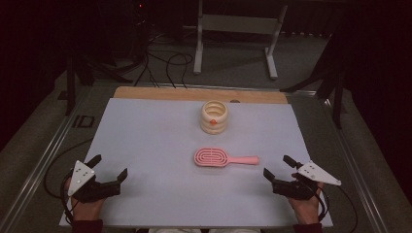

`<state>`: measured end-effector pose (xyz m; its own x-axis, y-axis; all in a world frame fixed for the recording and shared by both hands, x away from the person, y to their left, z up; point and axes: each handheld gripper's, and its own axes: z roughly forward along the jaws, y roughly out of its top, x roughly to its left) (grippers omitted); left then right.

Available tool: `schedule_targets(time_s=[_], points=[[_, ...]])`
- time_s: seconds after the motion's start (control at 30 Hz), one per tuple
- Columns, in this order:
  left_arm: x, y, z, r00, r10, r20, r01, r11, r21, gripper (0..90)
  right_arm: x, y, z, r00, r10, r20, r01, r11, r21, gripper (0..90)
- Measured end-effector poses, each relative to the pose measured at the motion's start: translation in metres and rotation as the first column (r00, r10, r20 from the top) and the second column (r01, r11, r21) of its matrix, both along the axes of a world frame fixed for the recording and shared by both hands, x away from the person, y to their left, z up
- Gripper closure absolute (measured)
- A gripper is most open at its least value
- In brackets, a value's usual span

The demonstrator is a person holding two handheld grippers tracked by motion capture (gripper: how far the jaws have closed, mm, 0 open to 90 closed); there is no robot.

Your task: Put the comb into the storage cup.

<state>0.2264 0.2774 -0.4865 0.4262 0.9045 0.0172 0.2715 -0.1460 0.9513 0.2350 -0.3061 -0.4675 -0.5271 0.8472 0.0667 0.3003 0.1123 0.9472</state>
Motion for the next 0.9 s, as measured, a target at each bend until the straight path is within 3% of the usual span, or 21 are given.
schedule_targets(time_s=[0.47,0.9], points=[[0.001,-0.001,-0.001,1.0,-0.002,-0.005,0.002,1.0,0.005,0.0,0.002,0.004,-0.006,0.9997,0.017,-0.019,-0.018,0.999,-0.029,9.0],[0.0,0.0,-0.001,1.0,0.006,-0.003,-0.006,1.0,-0.002,0.0,0.01,0.011,-0.001,0.9962,0.046,-0.073,-0.051,0.997,-0.058,9.0]])
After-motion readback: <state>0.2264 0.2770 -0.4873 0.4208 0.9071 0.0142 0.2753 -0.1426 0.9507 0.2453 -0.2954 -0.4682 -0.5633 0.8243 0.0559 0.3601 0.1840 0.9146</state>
